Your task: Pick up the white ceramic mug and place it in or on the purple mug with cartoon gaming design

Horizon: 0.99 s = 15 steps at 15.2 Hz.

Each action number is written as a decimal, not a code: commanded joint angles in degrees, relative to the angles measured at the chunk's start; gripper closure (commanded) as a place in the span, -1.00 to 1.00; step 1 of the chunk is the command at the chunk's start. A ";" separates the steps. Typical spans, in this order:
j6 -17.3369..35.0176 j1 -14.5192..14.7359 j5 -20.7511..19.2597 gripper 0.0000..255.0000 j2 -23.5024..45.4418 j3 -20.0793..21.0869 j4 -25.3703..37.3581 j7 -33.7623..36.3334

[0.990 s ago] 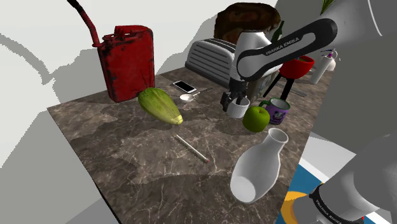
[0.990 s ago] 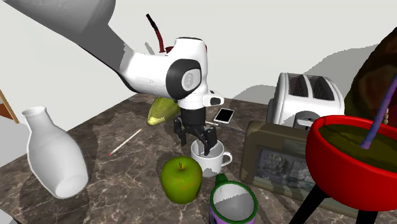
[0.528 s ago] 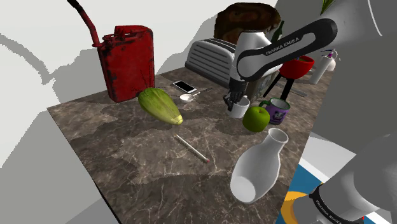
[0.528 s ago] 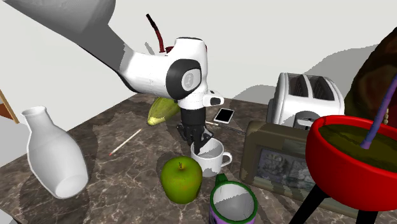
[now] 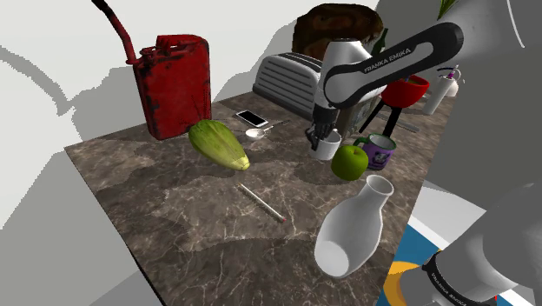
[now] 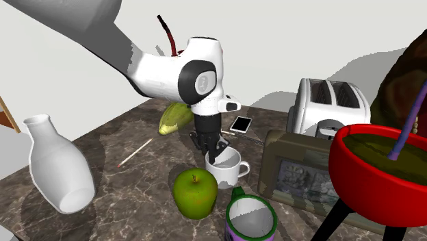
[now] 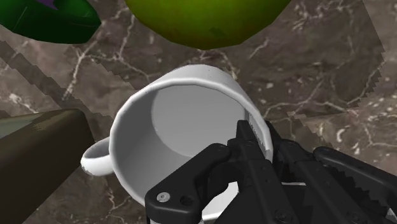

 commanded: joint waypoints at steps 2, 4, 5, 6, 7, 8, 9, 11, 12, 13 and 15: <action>-2.16 -0.01 0.16 1.00 -1.37 -0.02 0.79 -0.23; -3.73 0.00 0.26 1.00 -2.26 -0.01 1.46 -0.35; -4.51 0.01 0.31 1.00 -2.69 -0.01 1.82 -0.41; -5.29 0.02 0.36 1.00 -3.11 -0.01 2.19 -0.47; -6.08 0.02 0.41 1.00 -3.51 -0.01 2.57 -0.52; -6.86 0.03 0.45 1.00 -3.90 -0.01 2.97 -0.58; -7.64 0.04 0.49 1.00 -4.28 -0.01 3.37 -0.63; -9.20 0.05 0.57 1.00 -5.00 -0.01 4.22 -0.74; -9.98 0.05 0.61 1.00 -5.34 -0.01 4.66 -0.79; -10.76 0.06 0.64 1.00 -5.66 -0.01 5.12 -0.83; -12.32 0.07 0.71 1.00 -6.28 -0.02 6.06 -0.93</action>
